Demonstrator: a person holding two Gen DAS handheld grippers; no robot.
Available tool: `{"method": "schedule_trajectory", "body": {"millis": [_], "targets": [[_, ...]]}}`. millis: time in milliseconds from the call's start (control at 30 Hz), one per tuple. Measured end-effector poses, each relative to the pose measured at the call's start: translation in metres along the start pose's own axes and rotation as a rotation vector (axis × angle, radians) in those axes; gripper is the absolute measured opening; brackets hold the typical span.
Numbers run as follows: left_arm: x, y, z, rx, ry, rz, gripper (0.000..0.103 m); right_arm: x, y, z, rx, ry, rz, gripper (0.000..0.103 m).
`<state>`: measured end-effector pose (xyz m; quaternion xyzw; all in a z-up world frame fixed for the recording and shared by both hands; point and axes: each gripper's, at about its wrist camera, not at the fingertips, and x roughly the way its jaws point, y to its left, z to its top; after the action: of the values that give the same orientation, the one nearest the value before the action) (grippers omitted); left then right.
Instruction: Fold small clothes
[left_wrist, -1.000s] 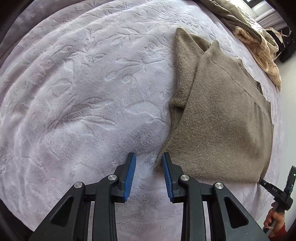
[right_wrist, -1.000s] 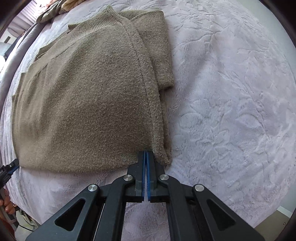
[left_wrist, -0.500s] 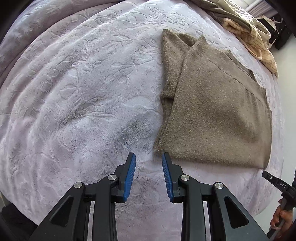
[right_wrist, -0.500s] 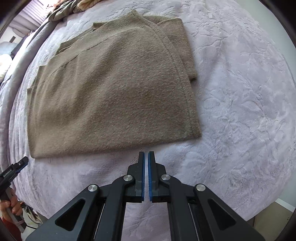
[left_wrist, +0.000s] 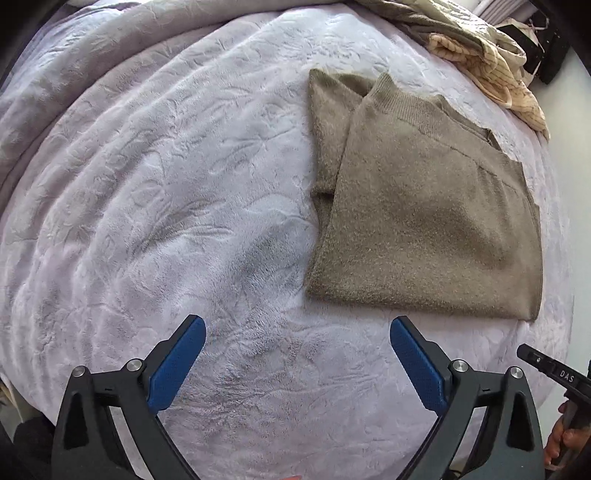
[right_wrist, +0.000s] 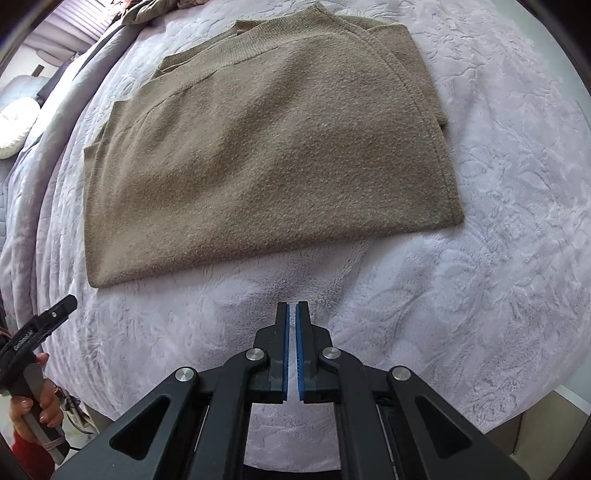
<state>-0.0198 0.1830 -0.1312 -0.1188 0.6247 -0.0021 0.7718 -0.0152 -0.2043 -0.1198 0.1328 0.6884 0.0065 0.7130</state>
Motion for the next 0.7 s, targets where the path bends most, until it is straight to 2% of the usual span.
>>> {"method": "schedule_trajectory", "body": {"millis": [133, 200, 300, 333, 367, 567, 700], "targets": [[-0.005, 0.000, 0.002, 0.014, -0.020, 0.013, 0.100, 0.003, 0.005, 0.000, -0.009, 0.008, 0.008, 0.006], [-0.008, 0.001, 0.002, 0.032, -0.038, 0.048, 0.100, 0.001, 0.009, -0.001, -0.015, 0.007, 0.013, 0.012], [-0.009, 0.003, 0.003, 0.031, -0.037, 0.069, 0.100, -0.002, 0.016, -0.003, -0.032, 0.002, 0.028, 0.045], [-0.006, 0.003, 0.004, 0.026, -0.024, 0.063, 0.100, -0.003, 0.019, -0.004, -0.040, -0.002, 0.035, 0.059], [-0.004, 0.004, 0.004, 0.023, -0.011, 0.056, 0.100, -0.004, 0.023, -0.005, -0.050, -0.007, 0.043, 0.066], [0.007, 0.001, 0.001, 0.056, 0.029, 0.062, 0.100, -0.003, 0.045, -0.008, -0.109, 0.006, 0.062, 0.070], [0.010, 0.004, -0.002, 0.026, 0.044, 0.030, 0.100, -0.002, 0.054, -0.012, -0.119, 0.018, 0.067, 0.071]]}}
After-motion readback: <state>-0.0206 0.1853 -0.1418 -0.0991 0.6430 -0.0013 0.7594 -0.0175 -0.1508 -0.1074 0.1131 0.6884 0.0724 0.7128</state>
